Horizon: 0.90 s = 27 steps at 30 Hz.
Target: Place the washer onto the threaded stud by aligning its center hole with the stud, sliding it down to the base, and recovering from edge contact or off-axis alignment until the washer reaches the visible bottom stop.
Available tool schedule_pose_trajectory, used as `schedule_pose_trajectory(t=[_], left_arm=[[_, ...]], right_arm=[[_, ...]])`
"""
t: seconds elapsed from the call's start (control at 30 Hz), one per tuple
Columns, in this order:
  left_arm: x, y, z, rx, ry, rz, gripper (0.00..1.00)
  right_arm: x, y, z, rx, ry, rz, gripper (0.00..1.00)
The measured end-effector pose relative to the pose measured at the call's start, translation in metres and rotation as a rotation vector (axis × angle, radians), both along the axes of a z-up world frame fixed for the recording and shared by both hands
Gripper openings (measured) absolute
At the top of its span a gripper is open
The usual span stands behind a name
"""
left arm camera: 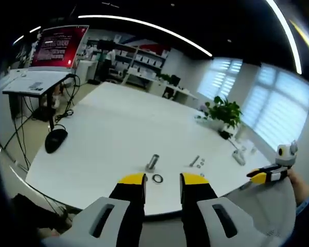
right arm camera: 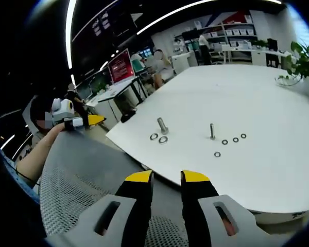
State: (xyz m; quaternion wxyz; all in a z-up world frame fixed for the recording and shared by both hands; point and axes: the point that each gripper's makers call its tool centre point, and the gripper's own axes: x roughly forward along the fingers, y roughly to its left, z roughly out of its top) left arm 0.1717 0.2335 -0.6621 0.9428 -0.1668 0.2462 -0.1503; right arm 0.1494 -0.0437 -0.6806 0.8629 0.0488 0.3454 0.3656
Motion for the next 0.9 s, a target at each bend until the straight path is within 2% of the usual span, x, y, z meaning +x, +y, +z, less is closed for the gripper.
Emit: schedule_pose_trajectory(t=[0.13,0.4,0.53,0.9], left_arm=[[-0.0005,-0.0010,-0.0013,0.016,0.005,-0.009,0.22],[0.0005,0.0001,-0.0003,0.000,0.004,0.009,0.20],[-0.0001,-0.0008,-0.0017,0.017,0.008,-0.004,0.14],[0.0021,0.0026,-0.0004,-0.004,0.005,0.020,0.17]], right_arm=[[-0.0006,0.0004,-0.0002,0.000,0.001,0.005,0.24],[-0.0012,0.0008,-0.0013,-0.004,0.010,0.012,0.24],[-0.0015,0.0011,-0.0015,-0.005,0.012,0.018,0.24],[-0.0010,0.0012,-0.0009,-0.003,0.007,0.017,0.24]])
